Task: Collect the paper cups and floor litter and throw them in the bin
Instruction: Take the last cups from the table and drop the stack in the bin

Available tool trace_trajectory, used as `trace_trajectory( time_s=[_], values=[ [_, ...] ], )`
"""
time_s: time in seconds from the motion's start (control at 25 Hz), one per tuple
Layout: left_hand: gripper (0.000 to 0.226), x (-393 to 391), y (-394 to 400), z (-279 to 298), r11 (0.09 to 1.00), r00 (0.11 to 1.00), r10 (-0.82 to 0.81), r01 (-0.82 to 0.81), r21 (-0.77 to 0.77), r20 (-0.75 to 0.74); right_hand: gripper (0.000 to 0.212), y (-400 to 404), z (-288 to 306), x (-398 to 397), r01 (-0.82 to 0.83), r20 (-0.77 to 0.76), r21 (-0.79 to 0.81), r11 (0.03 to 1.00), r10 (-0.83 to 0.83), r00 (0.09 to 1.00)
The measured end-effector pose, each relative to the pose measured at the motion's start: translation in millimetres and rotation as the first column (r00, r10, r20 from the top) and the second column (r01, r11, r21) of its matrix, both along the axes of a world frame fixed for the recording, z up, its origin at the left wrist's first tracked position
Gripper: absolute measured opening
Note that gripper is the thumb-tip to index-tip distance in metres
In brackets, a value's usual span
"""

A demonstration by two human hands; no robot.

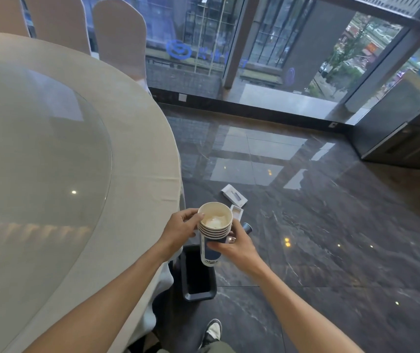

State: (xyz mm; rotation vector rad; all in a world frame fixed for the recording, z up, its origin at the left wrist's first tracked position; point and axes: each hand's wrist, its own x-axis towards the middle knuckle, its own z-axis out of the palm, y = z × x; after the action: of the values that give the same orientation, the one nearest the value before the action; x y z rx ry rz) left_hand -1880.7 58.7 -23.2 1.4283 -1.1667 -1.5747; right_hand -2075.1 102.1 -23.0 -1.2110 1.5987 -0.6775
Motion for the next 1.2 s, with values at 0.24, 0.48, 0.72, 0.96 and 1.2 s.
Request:
trace_trajectory(
  time_s=[0.24,0.48,0.72,0.96,1.2],
  values=[
    [0.024,-25,1,-25,0.996,0.999,0.025,-0.028,0.087,0.038,0.076,-7,-16,-20,-0.01,-0.025,0.048,0.999,0.012,1.0],
    [0.028,-64,-1,-51,0.985,0.985,0.108,-0.125,0.117,0.137,0.071,-46,-27,-67,-0.228,0.089,0.206,0.952,0.214,0.973],
    [0.029,-117,3,-75,0.93,0.927,0.301,-0.337,0.148,0.222,0.034,-89,-47,-118,-0.321,0.202,0.303,0.897,0.269,0.942],
    [0.026,-149,37,-105,0.804,0.832,0.49,-0.546,0.234,0.26,0.029,-95,-83,-133,-0.423,0.174,0.397,0.815,0.386,0.906],
    [0.017,-150,52,-186,0.671,0.789,0.554,-0.612,0.418,0.267,0.03,-81,-177,-113,-0.368,0.087,0.495,0.787,0.376,0.922]
  ],
)
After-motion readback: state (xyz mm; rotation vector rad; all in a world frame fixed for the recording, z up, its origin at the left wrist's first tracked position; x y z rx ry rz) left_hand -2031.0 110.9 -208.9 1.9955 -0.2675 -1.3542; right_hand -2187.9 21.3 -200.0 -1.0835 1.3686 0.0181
